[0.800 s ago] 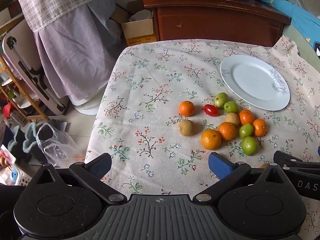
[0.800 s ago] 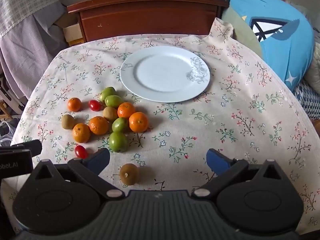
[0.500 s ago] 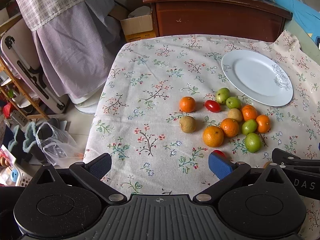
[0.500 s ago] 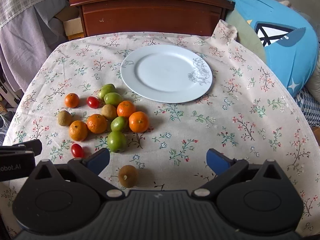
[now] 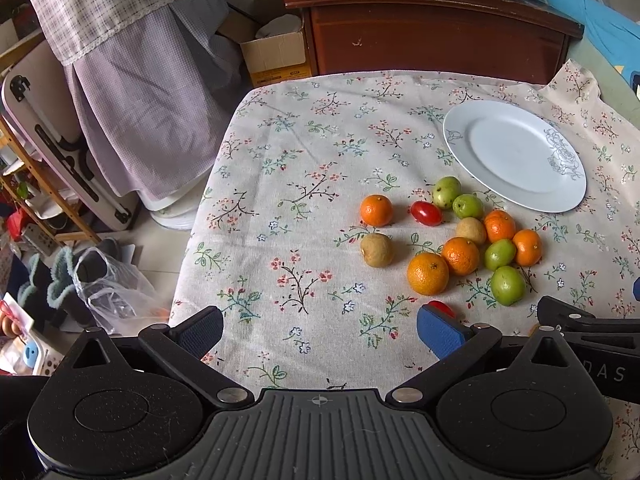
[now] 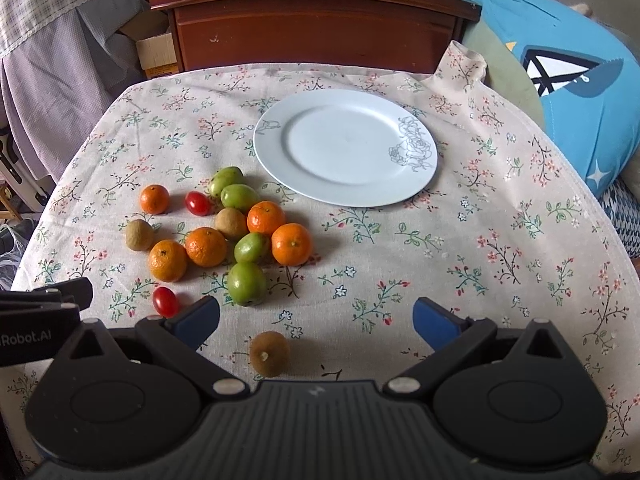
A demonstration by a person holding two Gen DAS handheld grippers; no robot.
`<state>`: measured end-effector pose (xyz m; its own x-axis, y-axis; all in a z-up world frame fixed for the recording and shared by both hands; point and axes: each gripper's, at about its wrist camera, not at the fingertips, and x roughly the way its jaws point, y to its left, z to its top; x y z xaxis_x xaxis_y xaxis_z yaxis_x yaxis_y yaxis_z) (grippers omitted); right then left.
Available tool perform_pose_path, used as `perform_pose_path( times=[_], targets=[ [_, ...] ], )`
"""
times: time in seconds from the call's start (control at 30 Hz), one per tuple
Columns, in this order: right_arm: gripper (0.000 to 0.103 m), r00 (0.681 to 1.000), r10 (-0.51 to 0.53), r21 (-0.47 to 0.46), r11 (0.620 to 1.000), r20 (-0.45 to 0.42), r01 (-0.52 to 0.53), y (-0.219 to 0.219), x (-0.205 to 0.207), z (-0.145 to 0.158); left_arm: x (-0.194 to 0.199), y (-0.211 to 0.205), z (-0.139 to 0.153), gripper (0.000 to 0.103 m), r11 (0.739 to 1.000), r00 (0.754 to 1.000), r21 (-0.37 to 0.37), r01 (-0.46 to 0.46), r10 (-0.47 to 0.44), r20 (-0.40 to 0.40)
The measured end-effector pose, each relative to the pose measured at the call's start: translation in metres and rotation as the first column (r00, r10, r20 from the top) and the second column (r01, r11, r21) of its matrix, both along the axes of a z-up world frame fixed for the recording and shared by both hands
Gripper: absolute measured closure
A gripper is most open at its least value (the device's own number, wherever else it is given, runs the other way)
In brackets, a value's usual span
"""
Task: Organize fruits
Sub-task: 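Move left gripper toward a red cherry tomato while right gripper approaches a brown kiwi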
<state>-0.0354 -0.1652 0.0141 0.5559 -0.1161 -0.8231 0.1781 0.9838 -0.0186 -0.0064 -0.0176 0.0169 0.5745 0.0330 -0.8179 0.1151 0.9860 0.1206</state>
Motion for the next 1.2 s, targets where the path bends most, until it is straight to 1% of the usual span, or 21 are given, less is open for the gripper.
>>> perform_pose_path(
  times=[0.3,1.2],
  targets=[
    [0.001,1.0,-0.003,-0.022,1.0,-0.001,0.003,0.0014,0.0004,-0.0003,-0.0011,-0.0005,-0.0007,0.0,1.0,1.0,-0.007,0.013,-0.013,-0.009],
    [0.004,1.0,0.012,-0.03,0.999,-0.005,-0.012,0.0048,0.0005,-0.0026,-0.0027,-0.0007,0.0018,0.0,0.999,1.0,-0.022,0.03,-0.03,-0.003]
  ],
)
